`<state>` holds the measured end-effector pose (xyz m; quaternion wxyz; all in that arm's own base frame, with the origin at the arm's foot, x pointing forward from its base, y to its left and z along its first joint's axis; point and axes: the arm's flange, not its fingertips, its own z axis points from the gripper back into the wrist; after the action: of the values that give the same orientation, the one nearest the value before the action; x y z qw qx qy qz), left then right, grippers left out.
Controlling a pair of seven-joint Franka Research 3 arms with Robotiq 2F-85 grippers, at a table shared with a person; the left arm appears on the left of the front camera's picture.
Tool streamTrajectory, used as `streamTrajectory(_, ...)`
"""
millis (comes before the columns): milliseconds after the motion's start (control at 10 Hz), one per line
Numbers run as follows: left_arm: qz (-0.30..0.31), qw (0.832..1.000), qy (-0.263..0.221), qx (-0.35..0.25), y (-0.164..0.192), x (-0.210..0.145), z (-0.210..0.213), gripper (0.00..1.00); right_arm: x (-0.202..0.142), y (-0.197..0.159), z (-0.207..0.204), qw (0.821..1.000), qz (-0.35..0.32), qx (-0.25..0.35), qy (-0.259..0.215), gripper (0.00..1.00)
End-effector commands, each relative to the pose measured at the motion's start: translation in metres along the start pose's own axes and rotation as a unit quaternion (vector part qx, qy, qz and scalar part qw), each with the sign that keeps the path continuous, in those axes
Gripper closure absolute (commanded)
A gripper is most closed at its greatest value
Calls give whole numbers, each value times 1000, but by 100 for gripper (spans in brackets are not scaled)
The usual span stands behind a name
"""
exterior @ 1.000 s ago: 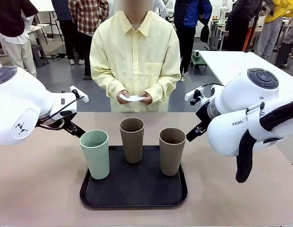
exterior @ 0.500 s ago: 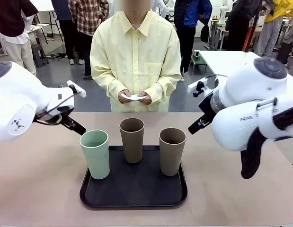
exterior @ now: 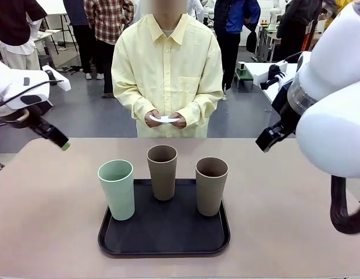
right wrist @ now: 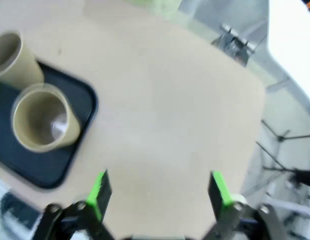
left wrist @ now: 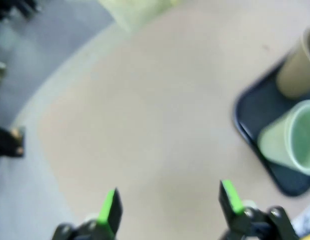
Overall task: Place coasters on the table and set cups on them.
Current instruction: Pick up one Reusable plastic cup and place it on a coaster set by the human.
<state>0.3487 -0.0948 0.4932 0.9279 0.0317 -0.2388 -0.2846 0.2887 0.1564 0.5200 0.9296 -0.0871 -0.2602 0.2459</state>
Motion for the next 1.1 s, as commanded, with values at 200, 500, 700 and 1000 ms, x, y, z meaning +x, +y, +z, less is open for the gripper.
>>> streamTrajectory(200, 28, 999, 25, 1, -44, -107, 20, 0, -99, 24, -17, 999, 35, -15, 22, 0)
streamTrajectory(500, -6, 999, 42, -18, -14, -27, 49, 0, -21, 26, 28, 999, 35, 12, 29, 0)
streamTrajectory(700, 48, 986, 26, -157, 16, -31, 40, 0, -32, -20, 4, 973, -101, 205, 25, 0)
streamTrajectory(1000, 127, 887, -36, -442, 84, -30, 35, 0, -53, -80, -16, 861, -221, 455, -47, 0)
